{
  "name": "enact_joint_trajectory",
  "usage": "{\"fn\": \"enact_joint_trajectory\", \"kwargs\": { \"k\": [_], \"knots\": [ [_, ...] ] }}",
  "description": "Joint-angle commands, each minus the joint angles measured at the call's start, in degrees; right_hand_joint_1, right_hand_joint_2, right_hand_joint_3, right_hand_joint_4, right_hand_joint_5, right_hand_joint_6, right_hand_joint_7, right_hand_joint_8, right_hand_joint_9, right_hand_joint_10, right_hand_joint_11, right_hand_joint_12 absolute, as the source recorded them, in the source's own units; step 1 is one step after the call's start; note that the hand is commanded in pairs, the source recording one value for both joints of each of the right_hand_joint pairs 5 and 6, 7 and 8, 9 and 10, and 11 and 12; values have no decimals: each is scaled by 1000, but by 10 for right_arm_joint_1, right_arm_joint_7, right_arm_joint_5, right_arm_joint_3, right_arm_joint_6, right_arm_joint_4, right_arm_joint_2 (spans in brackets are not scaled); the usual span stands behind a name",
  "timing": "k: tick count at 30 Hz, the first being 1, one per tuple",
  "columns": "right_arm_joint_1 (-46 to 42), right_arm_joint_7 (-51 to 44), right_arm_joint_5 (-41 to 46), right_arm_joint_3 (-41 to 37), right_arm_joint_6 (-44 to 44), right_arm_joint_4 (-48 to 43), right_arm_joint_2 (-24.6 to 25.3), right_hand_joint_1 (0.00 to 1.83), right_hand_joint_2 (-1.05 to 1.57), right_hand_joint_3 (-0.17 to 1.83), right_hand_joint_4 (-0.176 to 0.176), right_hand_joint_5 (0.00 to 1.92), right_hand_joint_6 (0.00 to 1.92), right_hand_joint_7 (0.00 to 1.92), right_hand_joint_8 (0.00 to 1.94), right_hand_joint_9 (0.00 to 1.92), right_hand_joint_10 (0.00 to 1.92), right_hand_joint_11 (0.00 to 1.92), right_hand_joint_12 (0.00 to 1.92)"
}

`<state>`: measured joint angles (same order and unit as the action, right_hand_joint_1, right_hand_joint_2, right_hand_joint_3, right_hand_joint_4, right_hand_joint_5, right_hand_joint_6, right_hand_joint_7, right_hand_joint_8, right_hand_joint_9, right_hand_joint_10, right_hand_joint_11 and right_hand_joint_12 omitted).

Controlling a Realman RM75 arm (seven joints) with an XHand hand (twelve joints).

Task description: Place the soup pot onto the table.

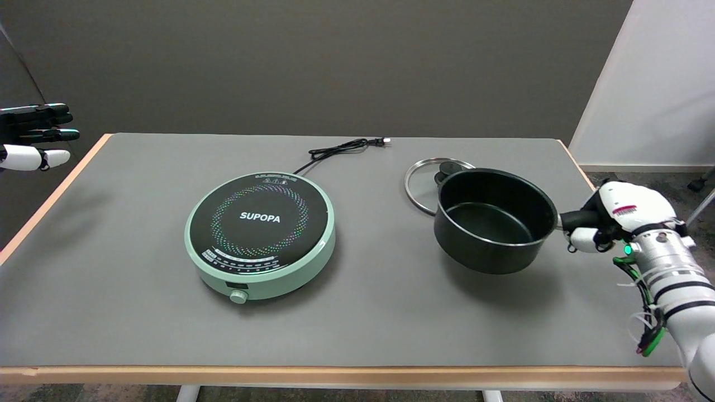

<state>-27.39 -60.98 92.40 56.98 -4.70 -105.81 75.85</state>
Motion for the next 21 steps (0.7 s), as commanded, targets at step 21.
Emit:
{"fn": "enact_joint_trajectory", "kwargs": {
  "k": [21],
  "knots": [
    [-63,-1,-1,21,28,-11,56,924,1155,585,-79,1585,1585,1585,1585,1585,1585,1585,1585]
  ]
}}
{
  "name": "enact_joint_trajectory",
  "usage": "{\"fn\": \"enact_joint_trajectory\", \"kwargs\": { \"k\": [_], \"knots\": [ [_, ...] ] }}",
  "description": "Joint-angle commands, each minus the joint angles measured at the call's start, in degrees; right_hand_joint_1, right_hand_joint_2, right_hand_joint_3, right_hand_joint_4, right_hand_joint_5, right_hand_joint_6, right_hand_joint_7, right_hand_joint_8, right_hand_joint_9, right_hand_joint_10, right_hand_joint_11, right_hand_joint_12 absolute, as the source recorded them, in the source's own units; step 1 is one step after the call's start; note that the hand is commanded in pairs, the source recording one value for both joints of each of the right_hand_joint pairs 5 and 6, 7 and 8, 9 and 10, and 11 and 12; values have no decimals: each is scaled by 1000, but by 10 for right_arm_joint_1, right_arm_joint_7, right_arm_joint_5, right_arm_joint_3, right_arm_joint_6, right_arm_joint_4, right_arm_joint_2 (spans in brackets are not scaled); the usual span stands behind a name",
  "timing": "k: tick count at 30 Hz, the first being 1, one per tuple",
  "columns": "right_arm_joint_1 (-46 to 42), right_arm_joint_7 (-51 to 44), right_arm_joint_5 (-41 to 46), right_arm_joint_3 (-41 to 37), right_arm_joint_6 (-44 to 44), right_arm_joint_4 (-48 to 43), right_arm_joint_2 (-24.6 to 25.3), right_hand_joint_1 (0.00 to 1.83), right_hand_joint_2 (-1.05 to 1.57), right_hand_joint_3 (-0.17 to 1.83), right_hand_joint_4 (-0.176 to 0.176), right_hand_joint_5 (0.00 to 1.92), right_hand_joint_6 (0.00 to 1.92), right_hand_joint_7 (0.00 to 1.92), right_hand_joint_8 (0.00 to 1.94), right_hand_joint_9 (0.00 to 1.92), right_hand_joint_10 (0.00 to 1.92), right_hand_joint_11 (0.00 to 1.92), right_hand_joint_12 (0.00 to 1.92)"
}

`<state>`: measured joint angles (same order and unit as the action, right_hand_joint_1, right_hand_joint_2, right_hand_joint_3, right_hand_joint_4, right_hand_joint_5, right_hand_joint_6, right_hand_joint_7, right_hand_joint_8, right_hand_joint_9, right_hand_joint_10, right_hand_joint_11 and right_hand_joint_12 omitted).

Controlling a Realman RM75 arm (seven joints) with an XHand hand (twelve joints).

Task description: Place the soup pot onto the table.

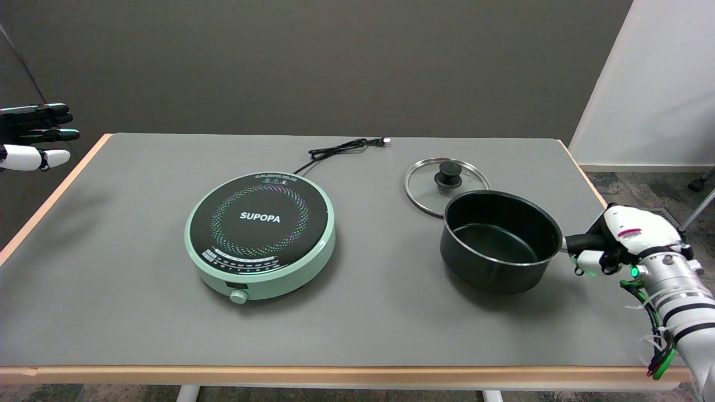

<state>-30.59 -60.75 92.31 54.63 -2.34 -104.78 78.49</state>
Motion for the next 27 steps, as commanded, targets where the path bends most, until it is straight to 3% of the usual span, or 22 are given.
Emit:
{"fn": "enact_joint_trajectory", "kwargs": {
  "k": [1,20,27],
  "knots": [
    [-31,-3,0,50,3,-21,30,924,1157,584,-79,1585,1585,1585,1585,1585,1585,1585,1585],
    [7,-2,-1,110,-87,30,15,915,1194,553,-81,1573,1573,1573,1573,1573,1573,1573,1573],
    [12,1,-89,130,-125,25,10,793,1393,540,-105,1376,1376,1376,1376,1376,1376,1376,1376]
  ]
}}
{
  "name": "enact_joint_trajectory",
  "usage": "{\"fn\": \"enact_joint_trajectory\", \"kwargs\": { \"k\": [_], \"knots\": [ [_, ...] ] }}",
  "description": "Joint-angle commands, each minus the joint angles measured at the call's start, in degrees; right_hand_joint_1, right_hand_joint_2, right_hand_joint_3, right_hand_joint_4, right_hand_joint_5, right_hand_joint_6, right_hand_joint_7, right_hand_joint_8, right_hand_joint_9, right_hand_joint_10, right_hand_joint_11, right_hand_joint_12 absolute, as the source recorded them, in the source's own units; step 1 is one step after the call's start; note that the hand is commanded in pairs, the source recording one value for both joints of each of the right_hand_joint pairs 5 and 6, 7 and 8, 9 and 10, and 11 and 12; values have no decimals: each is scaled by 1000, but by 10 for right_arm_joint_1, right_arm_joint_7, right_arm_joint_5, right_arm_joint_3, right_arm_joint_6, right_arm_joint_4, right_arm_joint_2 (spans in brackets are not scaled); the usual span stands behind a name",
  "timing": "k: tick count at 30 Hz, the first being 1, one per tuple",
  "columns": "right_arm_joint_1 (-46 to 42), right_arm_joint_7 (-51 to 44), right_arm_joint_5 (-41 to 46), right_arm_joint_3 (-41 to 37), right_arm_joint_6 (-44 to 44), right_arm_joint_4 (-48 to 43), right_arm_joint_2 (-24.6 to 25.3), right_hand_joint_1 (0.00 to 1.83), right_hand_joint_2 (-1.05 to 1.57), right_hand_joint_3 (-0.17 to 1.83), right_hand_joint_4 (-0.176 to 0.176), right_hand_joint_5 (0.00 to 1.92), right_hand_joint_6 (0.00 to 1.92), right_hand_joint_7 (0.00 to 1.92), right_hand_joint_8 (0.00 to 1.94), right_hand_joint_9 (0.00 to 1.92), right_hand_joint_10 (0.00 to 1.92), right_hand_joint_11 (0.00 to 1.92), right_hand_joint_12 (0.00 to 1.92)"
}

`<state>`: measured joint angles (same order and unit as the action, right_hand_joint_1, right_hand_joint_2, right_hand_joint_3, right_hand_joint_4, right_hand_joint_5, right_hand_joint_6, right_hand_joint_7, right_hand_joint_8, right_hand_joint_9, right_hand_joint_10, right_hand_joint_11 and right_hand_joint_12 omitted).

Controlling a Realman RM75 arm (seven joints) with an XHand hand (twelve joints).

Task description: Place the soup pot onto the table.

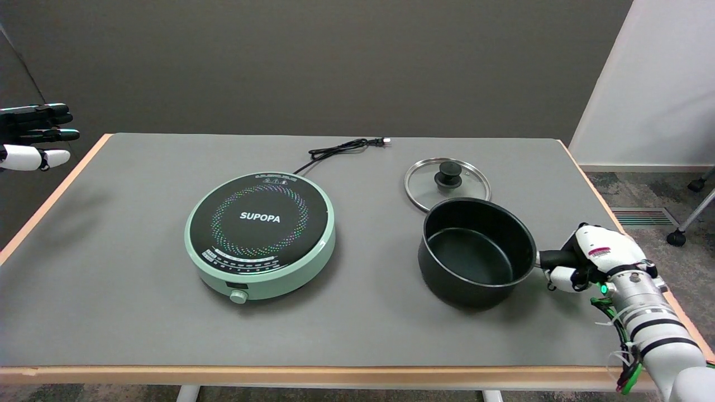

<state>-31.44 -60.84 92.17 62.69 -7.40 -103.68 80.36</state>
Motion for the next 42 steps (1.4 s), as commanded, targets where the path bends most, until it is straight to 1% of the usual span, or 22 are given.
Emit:
{"fn": "enact_joint_trajectory", "kwargs": {
  "k": [1,2,3,5,6,7,8,9,10,12,13,15,17,20,22,25,27,32,34,37,40,42],
  "knots": [
    [20,2,-97,50,-78,13,-8,760,1398,582,-102,1342,1342,1342,1342,1342,1342,1342,1342],
    [20,2,-111,51,-83,11,-8,725,1382,664,-91,1309,1309,1309,1309,1309,1309,1309,1309],
    [20,2,-125,54,-90,10,-8,714,1238,793,-65,1271,1271,1271,1271,1271,1271,1271,1271],
    [21,2,-149,60,-99,9,-8,762,701,1333,-5,1119,1119,1119,1119,1119,1119,1119,1119],
    [21,2,-165,62,-104,9,-8,816,423,1530,-3,1012,1012,1012,1012,1012,1012,1012,1012],
    [22,2,-172,64,-107,9,-8,921,124,1567,-28,848,848,848,848,848,848,848,848],
    [22,2,-185,65,-111,9,-9,1035,-87,1363,-46,740,740,740,740,740,740,740,740],
    [22,2,-201,66,-115,8,-10,1074,-143,1210,-41,733,733,733,733,733,733,733,733],
    [23,2,-210,66,-118,8,-10,1076,-166,1204,-40,727,727,727,727,727,727,727,727],
    [23,2,-235,66,-123,6,-12,1074,-402,1179,-13,399,399,399,399,399,399,399,399],
    [23,2,-251,66,-126,6,-13,1075,-405,1168,-10,358,358,358,358,358,358,358,358],
    [23,2,-270,64,-132,3,-14,1066,-457,1124,12,131,131,131,131,131,131,131,131],
    [20,2,-278,61,-139,-3,-13,1057,-535,1096,13,13,13,13,13,13,13,13,13],
    [18,2,-279,57,-154,-14,-13,1049,-601,1027,10,0,0,0,0,0,0,0,0],
    [18,2,-279,55,-164,-20,-14,1031,-633,921,8,0,0,0,0,0,0,0,0],
    [21,6,-283,56,-195,-30,-18,966,-632,617,-9,0,0,0,0,0,0,0,0],
    [27,47,-303,64,-220,-31,-26,917,-608,488,-14,0,0,0,0,0,0,0,0],
    [48,311,-357,99,-329,-24,-43,880,-583,405,-19,0,0,0,0,0,0,0,0],
    [53,385,-362,108,-352,-24,-48,871,-541,313,-18,0,0,0,0,0,0,0,0],
    [62,512,-359,117,-371,-24,-55,852,-396,323,-15,0,0,0,0,0,0,0,0],
    [72,626,-346,123,-367,-21,-56,828,-129,310,-26,0,0,0,0,0,0,0,0],
    [82,671,-324,131,-359,-18,-56,801,-17,284,-32,0,0,0,0,0,0,0,0]
  ]
}}
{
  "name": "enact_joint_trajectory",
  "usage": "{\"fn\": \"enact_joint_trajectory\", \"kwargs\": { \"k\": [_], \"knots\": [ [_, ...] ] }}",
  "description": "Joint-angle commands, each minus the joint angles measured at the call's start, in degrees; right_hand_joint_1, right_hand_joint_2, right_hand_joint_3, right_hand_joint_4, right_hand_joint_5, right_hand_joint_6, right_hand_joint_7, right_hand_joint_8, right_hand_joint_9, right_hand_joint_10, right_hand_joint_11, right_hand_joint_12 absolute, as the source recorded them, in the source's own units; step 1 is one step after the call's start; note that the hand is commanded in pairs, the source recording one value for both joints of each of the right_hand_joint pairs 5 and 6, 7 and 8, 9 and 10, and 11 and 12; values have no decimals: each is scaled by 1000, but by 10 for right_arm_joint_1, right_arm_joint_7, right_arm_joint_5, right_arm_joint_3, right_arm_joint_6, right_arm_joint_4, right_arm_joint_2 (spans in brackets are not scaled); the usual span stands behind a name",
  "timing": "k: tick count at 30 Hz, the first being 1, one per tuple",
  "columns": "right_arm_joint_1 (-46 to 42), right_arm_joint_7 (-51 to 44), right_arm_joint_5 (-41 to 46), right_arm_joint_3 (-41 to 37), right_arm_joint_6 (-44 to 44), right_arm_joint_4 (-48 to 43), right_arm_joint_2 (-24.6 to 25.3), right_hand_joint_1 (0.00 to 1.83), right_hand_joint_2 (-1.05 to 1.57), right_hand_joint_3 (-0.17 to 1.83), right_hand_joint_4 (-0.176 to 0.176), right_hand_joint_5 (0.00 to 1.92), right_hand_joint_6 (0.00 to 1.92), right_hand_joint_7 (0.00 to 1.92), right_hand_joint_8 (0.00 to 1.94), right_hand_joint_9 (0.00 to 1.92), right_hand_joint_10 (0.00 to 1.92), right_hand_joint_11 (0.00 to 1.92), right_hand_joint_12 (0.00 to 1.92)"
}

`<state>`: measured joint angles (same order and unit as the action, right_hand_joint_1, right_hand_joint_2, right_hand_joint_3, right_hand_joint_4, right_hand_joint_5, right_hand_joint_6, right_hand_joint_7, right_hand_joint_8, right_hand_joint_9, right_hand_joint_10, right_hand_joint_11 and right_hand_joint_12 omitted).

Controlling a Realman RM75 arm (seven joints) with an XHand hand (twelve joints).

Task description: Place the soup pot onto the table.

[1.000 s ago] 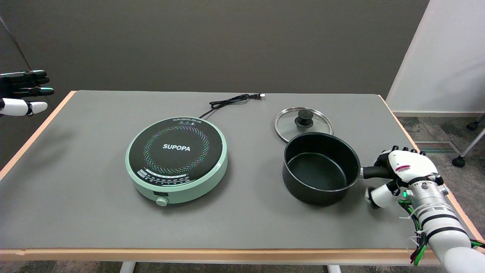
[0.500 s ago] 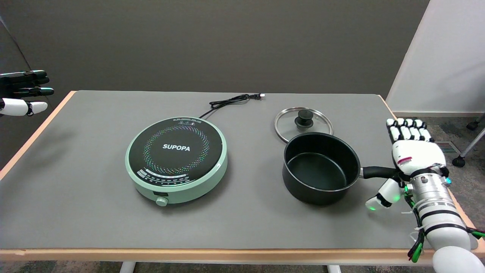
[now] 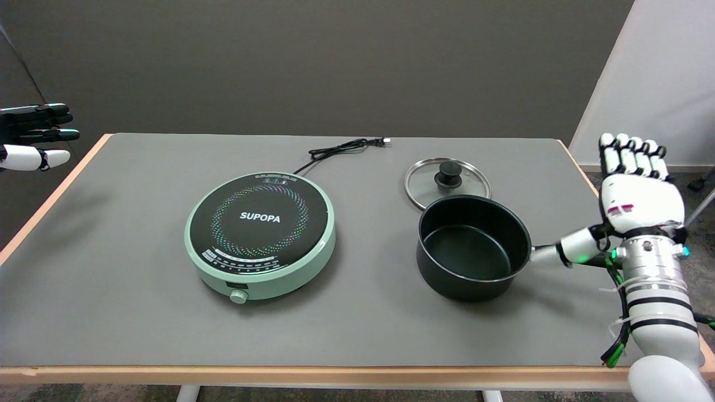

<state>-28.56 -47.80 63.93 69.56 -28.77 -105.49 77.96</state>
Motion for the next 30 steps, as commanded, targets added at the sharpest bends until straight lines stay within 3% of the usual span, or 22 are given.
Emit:
{"fn": "enact_joint_trajectory", "kwargs": {
  "k": [1,6,7,12,14,16,19,26,28,30],
  "knots": [
    [62,563,-21,70,-140,3,-32,774,67,259,-32,0,0,0,0,0,0,0,0],
    [98,600,47,93,-127,11,-35,693,338,184,-19,0,0,0,0,0,0,0,0],
    [105,601,64,98,-124,11,-37,687,366,180,-32,4,4,4,4,4,4,4,4],
    [125,611,86,106,-152,18,-42,662,386,187,10,51,51,51,51,51,51,51,51],
    [135,632,80,103,-188,38,-44,672,338,217,63,22,22,22,22,22,22,22,22],
    [138,684,85,105,-220,49,-49,669,266,263,99,0,0,0,0,0,0,0,0],
    [140,801,76,110,-251,63,-53,637,268,215,106,6,6,6,6,6,6,6,6],
    [170,918,-77,117,-318,127,-57,612,359,123,107,8,8,8,8,8,8,8,8],
    [182,949,-90,123,-332,134,-61,582,449,53,48,0,0,0,0,0,0,0,0],
    [187,958,-92,123,-334,135,-63,587,510,3,28,0,0,0,0,0,0,0,0]
  ]
}}
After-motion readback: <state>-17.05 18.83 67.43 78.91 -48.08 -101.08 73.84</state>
